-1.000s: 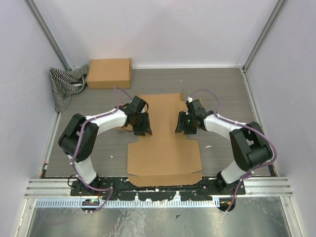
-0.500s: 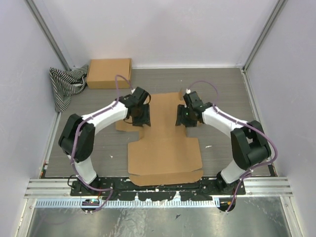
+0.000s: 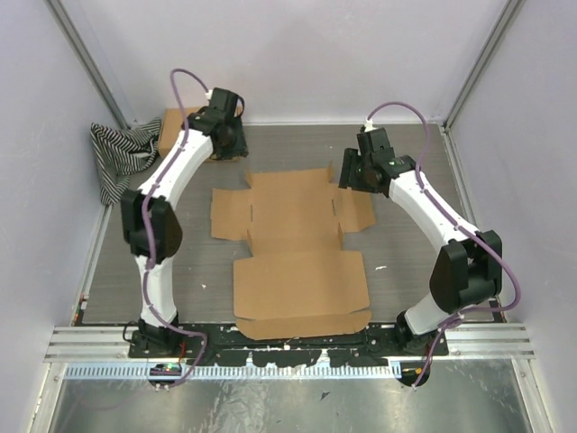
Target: Fold the paper box
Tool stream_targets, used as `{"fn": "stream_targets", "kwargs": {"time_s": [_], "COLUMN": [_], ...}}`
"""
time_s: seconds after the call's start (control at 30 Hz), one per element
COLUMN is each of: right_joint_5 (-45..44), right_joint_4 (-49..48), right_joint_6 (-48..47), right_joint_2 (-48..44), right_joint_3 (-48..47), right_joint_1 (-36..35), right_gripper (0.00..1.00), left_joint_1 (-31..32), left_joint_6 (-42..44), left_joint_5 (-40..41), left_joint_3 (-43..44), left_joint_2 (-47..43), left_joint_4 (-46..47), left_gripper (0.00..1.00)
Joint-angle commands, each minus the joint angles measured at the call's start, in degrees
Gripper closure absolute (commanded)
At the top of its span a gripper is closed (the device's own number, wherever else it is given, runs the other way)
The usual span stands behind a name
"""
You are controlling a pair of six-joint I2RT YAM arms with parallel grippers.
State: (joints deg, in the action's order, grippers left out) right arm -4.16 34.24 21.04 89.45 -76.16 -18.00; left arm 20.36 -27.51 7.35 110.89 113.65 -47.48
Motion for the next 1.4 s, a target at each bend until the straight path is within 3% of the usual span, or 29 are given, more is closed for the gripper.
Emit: {"fn": "stream_targets", "kwargs": {"time_s": [0.0,0.27,0.47,0.53,0.63,0.7,0.77,0.9,1.03,1.37], "right_joint_5": [-0.1,0.5,1.3,1.3,1.1,1.0,1.0,1.1,1.0,1.6], "right_joint_4": [1.0,0.8,0.5,0.5,0.5,0.5,0.5,0.5,0.5,2.7], "right_joint_6": [-0.8,-0.6,-0.5,-0.4,-0.5,-0.5,-0.4,-0.4,-0.2,-2.0], "right_joint_2": [-4.1,-6.7,-7.6,-7.6,-7.4,-7.0,-6.6,-5.8,-4.7,1.0], "right_joint_3": [1.0,4.3,5.5,5.9,6.1,5.9,5.3,3.7,1.7,-9.2], "right_joint_1": [-0.5,-0.4,-0.3,-0.3,-0.3,-0.3,-0.3,-0.3,-0.2,1.3], "right_gripper": [0.4,0.4,0.4,0.4,0.4,0.4,0.4,0.4,0.4,0.38], "left_joint_1": [0.9,0.8,0.8,0.9,0.9,0.8,0.8,0.8,1.0,2.2], "left_joint_6": [2.8,3.3,2.9,2.9,3.6,4.3,4.9,6.7,9.0,12.4], "left_joint_5": [-0.9,-0.6,-1.0,-0.7,-0.7,-0.6,-0.6,0.1,0.7,-1.2], "left_joint_3": [9.5,20.0,21.6,21.7,21.4,21.5,21.9,21.1,13.6,-16.6], "left_joint_2": [10.6,22.4,25.6,26.0,26.3,26.5,26.7,24.7,17.2,-9.4], "left_joint_4": [-9.0,-12.9,-11.8,-11.2,-9.8,-9.4,-9.4,-8.8,-1.5,25.3], "left_gripper": [0.52,0.53,0.57,0.64,0.86,0.95,1.0,1.0,1.0,1.0]}}
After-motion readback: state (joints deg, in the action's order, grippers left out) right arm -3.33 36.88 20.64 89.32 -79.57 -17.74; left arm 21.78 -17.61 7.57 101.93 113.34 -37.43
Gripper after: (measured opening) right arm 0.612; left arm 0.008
